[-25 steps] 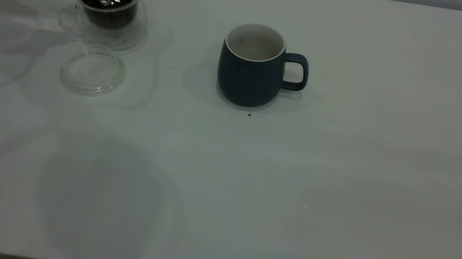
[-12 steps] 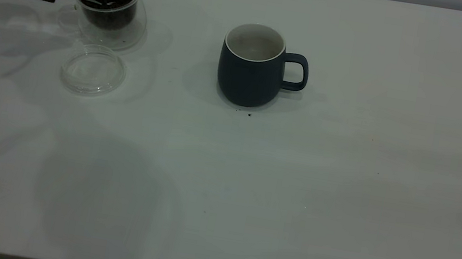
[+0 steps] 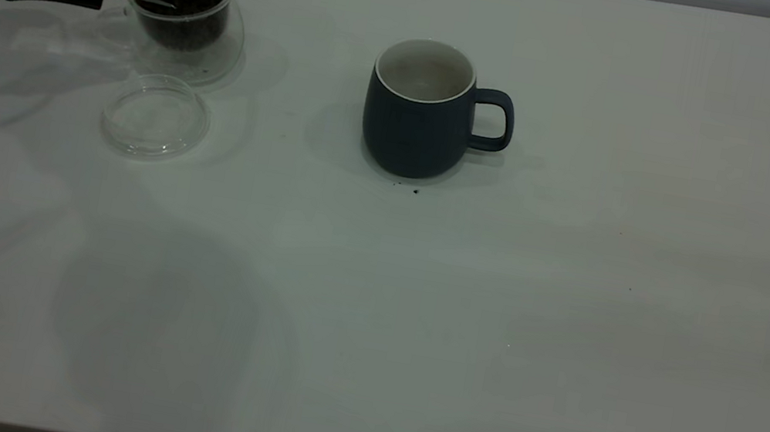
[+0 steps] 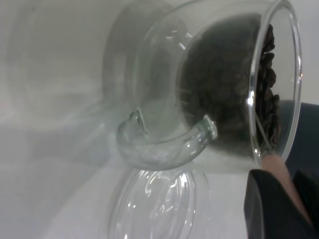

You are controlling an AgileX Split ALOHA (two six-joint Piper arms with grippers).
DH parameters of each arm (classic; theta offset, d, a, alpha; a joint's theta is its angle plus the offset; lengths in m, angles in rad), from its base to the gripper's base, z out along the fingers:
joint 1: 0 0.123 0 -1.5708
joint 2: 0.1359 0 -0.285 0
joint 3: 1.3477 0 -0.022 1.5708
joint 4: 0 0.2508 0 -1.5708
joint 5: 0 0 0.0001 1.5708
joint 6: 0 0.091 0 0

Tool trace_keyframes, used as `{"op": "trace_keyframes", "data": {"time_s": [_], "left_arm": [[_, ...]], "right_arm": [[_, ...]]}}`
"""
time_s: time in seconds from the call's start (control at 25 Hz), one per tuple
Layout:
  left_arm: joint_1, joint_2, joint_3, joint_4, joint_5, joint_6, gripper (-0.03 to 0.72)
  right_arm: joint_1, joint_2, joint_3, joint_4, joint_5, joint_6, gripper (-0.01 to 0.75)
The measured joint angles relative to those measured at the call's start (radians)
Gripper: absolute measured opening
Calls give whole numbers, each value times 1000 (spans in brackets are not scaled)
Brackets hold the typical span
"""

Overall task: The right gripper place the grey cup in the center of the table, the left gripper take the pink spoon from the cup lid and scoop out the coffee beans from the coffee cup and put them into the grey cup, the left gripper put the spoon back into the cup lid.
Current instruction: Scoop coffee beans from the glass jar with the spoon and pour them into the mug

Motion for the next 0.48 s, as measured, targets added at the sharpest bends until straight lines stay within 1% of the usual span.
{"op": "trace_keyframes", "data": {"time_s": [0.48], "left_arm": [[3, 0, 0, -1, 28, -1, 115]], "right_arm": [[0, 0, 0, 0, 0, 0, 455]]}}
